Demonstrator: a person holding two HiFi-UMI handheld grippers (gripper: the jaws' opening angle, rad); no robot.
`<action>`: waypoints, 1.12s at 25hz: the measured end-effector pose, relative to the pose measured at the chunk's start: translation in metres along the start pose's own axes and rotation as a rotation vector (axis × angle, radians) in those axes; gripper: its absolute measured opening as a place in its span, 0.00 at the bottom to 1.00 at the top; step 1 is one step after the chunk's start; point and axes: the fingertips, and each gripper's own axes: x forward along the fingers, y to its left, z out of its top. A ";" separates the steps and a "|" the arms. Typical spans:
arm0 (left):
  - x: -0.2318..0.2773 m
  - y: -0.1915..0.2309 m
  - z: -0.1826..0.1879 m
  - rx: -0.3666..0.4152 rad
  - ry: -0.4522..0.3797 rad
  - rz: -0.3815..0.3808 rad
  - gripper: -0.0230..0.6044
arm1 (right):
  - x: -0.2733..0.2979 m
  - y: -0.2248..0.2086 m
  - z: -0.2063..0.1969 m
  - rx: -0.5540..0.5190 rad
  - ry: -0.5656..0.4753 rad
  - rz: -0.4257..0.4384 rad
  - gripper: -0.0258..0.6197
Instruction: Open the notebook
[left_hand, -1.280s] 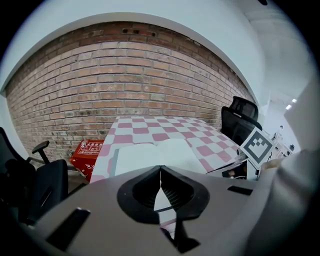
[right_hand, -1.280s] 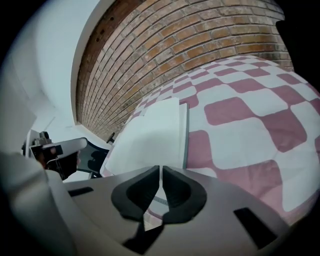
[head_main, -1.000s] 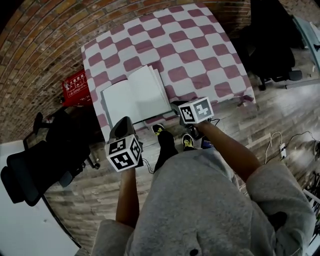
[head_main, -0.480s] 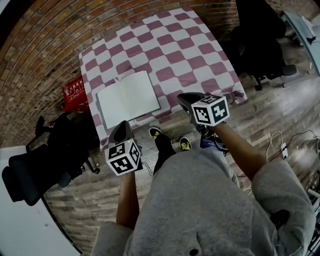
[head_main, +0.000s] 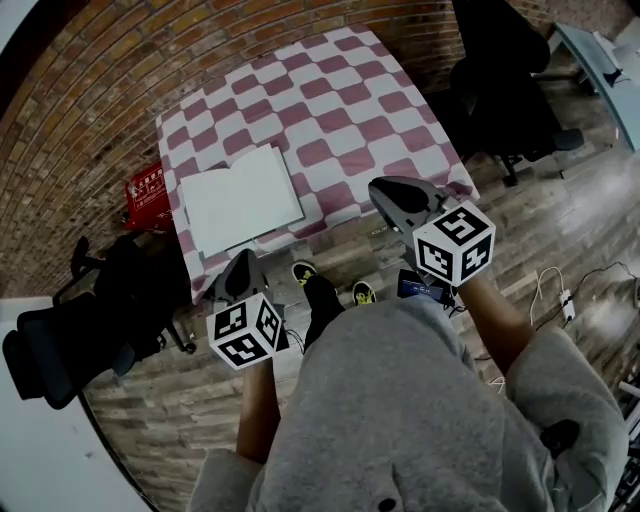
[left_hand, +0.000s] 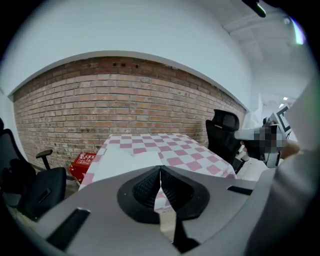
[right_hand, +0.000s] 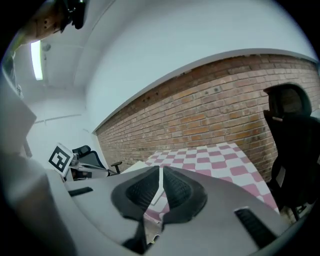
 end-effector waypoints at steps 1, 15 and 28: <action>-0.005 -0.005 0.005 0.014 -0.019 0.003 0.05 | -0.007 0.000 0.005 -0.014 -0.019 -0.009 0.10; -0.051 -0.058 0.056 0.093 -0.182 0.016 0.05 | -0.059 0.032 0.040 -0.076 -0.162 -0.022 0.10; -0.053 -0.066 0.047 0.083 -0.163 -0.006 0.05 | -0.050 0.041 0.036 -0.090 -0.151 0.016 0.10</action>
